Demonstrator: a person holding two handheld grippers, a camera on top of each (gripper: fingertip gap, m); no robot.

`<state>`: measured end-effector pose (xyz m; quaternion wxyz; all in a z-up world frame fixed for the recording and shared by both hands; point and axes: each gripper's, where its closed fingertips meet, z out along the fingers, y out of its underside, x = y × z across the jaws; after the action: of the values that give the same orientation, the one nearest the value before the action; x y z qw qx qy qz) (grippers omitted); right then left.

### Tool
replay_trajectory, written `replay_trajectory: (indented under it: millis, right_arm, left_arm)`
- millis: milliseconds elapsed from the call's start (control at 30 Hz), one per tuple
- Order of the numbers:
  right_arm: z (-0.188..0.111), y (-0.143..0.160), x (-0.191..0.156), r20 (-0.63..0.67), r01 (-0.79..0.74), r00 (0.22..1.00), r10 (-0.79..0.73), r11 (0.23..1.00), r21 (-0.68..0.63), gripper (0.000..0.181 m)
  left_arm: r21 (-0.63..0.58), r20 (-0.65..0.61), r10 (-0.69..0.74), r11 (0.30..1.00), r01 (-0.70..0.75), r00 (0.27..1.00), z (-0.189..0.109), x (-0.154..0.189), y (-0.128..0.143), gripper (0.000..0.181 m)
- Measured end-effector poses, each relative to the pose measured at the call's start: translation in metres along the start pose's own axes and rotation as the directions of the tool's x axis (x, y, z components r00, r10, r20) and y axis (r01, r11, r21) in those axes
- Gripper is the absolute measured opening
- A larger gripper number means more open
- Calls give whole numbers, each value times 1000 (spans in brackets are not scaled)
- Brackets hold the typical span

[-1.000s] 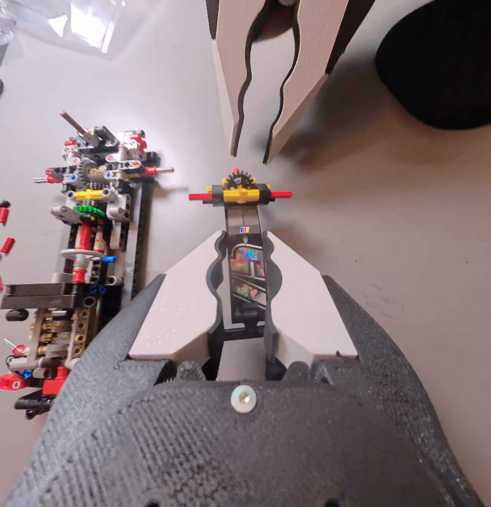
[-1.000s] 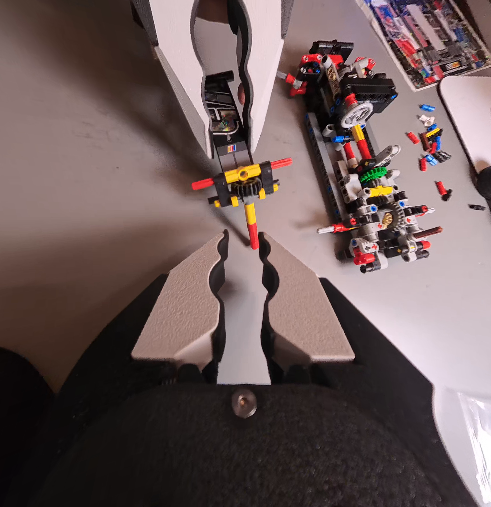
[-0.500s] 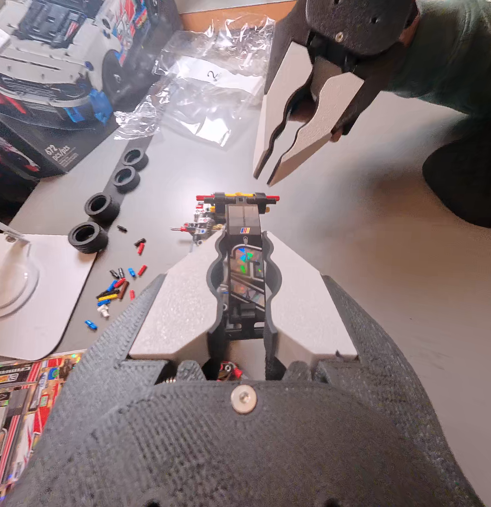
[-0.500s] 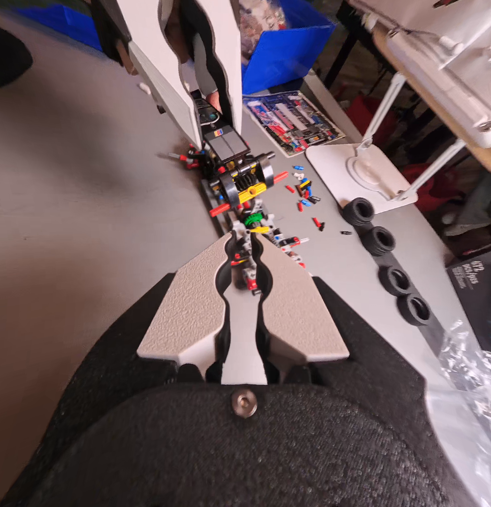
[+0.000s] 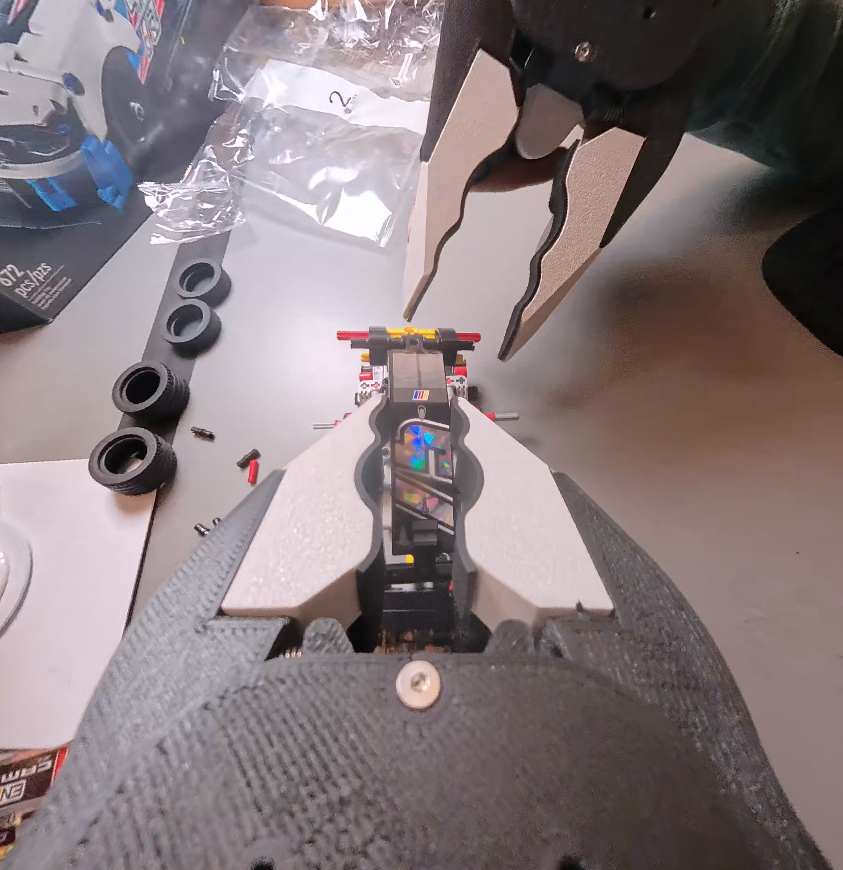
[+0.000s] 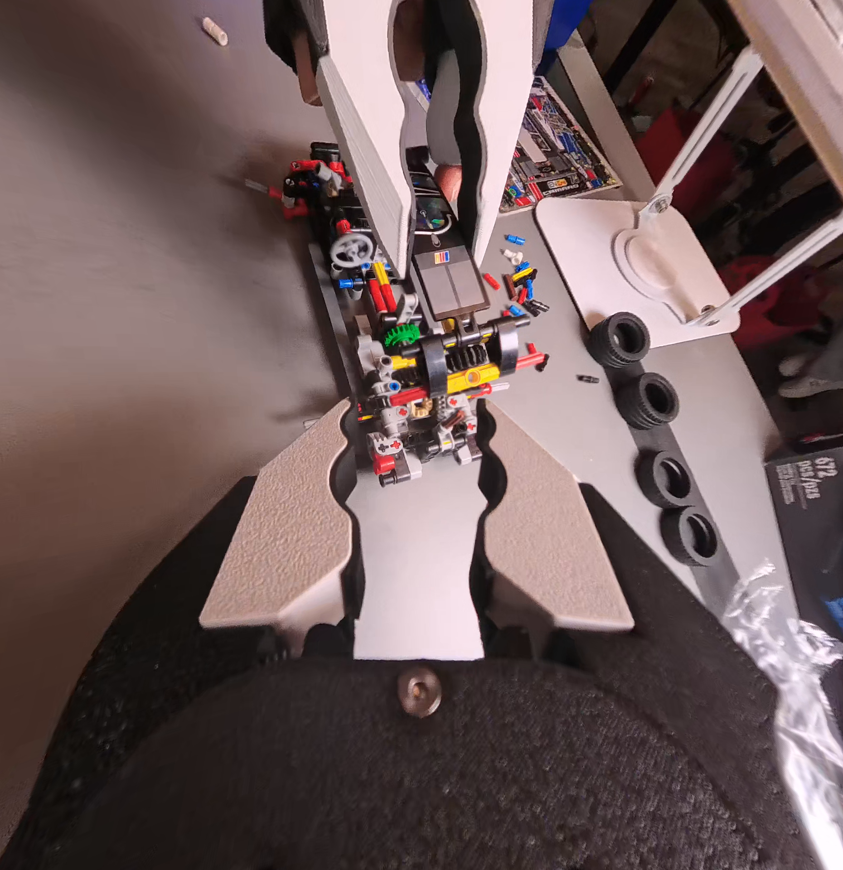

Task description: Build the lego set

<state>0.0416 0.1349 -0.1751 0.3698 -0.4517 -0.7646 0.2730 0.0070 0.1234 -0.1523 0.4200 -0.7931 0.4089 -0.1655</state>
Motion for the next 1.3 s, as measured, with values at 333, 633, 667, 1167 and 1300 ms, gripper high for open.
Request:
replay_trajectory:
  millis: [333,633,667,1167,1300]
  right_arm:
    - [18,17,3,109,-148,985,136,983,108,43]
    - [19,20,1,124,-161,981,148,982,100,43]
    - [19,19,0,125,-160,981,147,982,99,42]
    - [11,18,10,89,-157,985,148,982,107,41]
    - [1,14,19,85,-197,979,186,967,161,32]
  left_arm:
    - [-46,-39,-7,999,5,999,19,-9,18,23]
    - [-57,-46,-23,998,20,999,20,-9,21,23]
    - [-63,-47,-27,998,24,999,20,-10,22,23]
    - [-113,-61,-39,993,32,997,20,-11,32,23]
    - [-112,-63,-38,993,31,997,21,-11,33,23]
